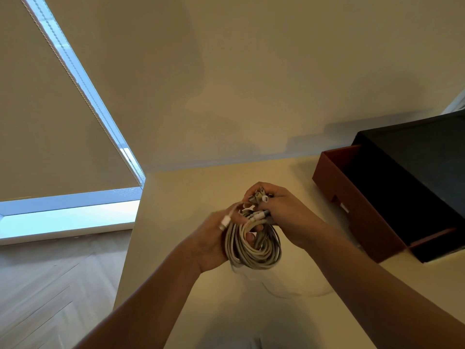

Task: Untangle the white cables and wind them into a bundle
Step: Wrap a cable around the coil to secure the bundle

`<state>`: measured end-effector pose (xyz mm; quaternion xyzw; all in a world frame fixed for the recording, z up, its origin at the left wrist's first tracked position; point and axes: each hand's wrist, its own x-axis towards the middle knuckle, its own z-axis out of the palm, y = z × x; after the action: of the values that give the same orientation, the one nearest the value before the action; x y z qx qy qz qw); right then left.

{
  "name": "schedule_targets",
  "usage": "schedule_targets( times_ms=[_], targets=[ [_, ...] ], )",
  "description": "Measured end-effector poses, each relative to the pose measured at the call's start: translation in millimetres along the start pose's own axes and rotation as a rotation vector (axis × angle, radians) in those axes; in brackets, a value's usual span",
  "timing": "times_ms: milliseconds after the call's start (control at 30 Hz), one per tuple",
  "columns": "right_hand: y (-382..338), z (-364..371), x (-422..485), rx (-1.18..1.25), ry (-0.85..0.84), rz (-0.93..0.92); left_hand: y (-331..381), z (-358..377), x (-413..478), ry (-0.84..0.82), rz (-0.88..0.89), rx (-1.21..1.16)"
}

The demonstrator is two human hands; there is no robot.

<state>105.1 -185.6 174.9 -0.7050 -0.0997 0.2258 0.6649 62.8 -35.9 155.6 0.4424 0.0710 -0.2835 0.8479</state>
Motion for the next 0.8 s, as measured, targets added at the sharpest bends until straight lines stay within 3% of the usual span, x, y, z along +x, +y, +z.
schedule_targets(
  times_ms=[100, 400, 633, 800],
  targets=[
    [-0.1, -0.7, 2.0, -0.015, 0.005, 0.020, 2.0, 2.9, -3.8, -0.069, -0.014, -0.115],
    [-10.2, -1.6, 4.4, -0.046, -0.031, 0.051, -4.6, 5.0, -1.8, 0.010, 0.084, 0.149],
    [-9.8, -13.2, 3.8, 0.015, -0.173, -0.037, -1.6, 10.1, 1.9, 0.098, 0.148, 0.097],
    [-8.0, -27.5, -0.6, -0.255, -0.290, -0.100, 0.7, 8.6, 4.0, 0.073, 0.120, 0.057]
  ],
)
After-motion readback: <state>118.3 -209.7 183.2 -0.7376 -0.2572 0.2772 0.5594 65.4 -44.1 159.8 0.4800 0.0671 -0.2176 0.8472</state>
